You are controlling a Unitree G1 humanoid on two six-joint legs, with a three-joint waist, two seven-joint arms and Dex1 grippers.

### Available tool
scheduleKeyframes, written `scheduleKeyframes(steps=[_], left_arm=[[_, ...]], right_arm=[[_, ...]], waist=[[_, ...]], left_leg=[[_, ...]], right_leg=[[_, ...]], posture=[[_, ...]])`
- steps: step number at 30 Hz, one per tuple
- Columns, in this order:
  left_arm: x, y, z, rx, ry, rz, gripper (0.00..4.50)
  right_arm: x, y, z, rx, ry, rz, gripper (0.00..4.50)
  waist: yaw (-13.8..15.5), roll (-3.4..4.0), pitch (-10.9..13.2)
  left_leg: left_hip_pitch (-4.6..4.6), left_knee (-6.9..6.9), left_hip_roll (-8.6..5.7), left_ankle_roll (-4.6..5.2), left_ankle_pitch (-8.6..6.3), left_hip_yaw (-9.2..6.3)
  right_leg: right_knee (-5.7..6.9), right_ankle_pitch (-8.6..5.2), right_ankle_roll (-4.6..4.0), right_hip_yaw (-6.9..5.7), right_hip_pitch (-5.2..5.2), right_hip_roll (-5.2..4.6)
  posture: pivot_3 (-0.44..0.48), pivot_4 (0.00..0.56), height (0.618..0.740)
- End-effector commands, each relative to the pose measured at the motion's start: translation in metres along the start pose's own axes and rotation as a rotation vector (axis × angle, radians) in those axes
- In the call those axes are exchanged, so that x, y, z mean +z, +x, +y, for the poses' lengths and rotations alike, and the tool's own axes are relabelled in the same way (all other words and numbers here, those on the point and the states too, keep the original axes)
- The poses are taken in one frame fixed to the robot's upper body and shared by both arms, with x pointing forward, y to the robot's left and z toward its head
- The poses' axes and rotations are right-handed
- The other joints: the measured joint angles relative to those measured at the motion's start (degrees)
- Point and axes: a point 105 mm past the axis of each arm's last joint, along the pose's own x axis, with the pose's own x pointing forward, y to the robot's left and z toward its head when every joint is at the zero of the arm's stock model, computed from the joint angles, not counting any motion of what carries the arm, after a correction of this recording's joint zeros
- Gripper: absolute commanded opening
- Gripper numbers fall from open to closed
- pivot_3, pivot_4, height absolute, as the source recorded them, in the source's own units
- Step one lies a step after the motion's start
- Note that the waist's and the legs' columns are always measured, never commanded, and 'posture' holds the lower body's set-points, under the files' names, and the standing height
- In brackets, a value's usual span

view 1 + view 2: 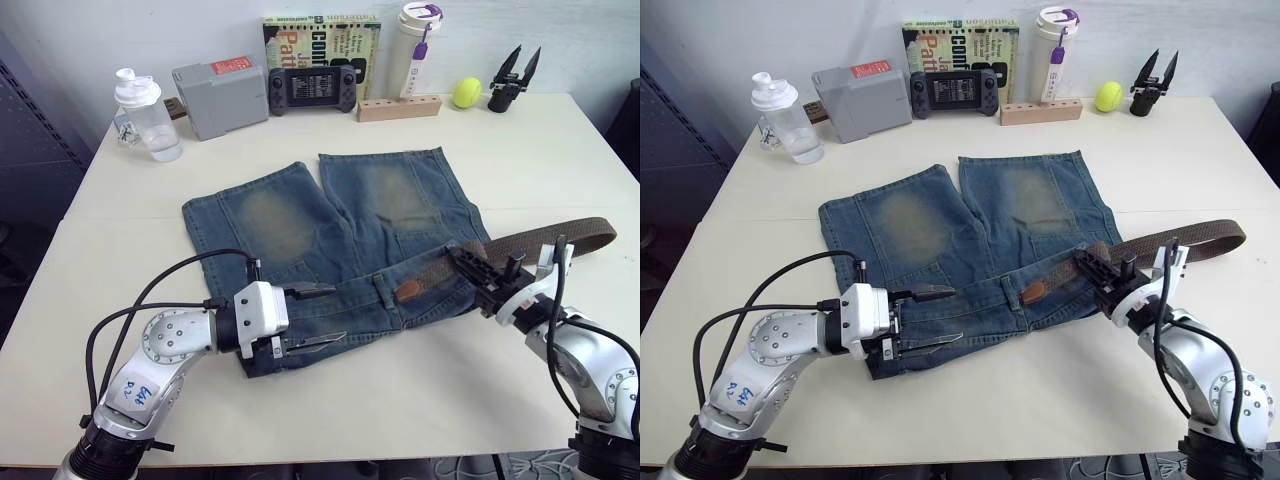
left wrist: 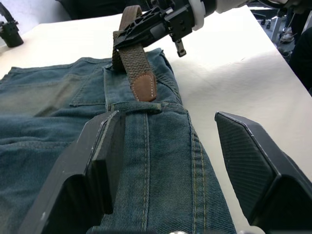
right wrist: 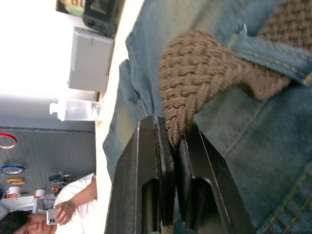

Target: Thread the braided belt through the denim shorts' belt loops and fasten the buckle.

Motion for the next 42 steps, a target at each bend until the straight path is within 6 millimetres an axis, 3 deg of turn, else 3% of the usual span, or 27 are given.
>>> scheduleKeyframes(steps=[1,10,19,32,42], left_arm=[[0.014,0.000,0.001,0.015,0.045,-0.036,3.27],[0.014,0.000,0.003,0.030,0.054,-0.033,3.27],[0.014,0.001,0.007,0.047,0.070,-0.029,3.27],[0.013,0.003,0.007,0.042,0.082,-0.020,3.27],[0.013,0.002,0.009,0.048,0.091,-0.017,3.27]], right_arm=[[-0.002,0.004,0.006,0.027,-0.048,-0.001,0.00],[-0.003,0.012,0.009,0.063,-0.147,-0.034,0.00],[-0.021,0.014,0.011,0.103,-0.207,0.016,0.00],[0.002,0.014,0.010,0.111,-0.318,-0.146,0.00],[-0.024,0.023,0.018,0.133,-0.447,-0.062,0.00]], waist=[[0.0,0.00,0.0],[-0.1,0.00,0.0],[-0.1,0.00,0.0],[0.0,0.00,0.0],[-0.1,0.00,0.0]], left_leg=[[0.00,0.00,0.00,0.00,0.00,0.00],[0.00,0.00,0.00,-0.01,0.00,0.02],[0.01,-0.01,0.00,-0.01,0.00,0.04],[0.00,-0.01,-0.03,-0.02,0.00,0.08],[0.00,-0.02,-0.01,-0.03,0.01,0.09]], right_leg=[[0.00,0.00,0.00,0.00,0.00,0.00],[0.00,0.00,0.00,0.00,0.00,0.01],[0.00,0.00,0.00,-0.01,0.00,0.02],[-0.02,0.00,0.00,-0.01,0.00,0.03],[-0.01,0.00,0.00,-0.02,0.00,0.04]], posture=[[0.000,0.150,0.722],[0.000,0.150,0.722],[0.000,0.150,0.722],[0.000,0.150,0.722],[0.000,0.150,0.722]])
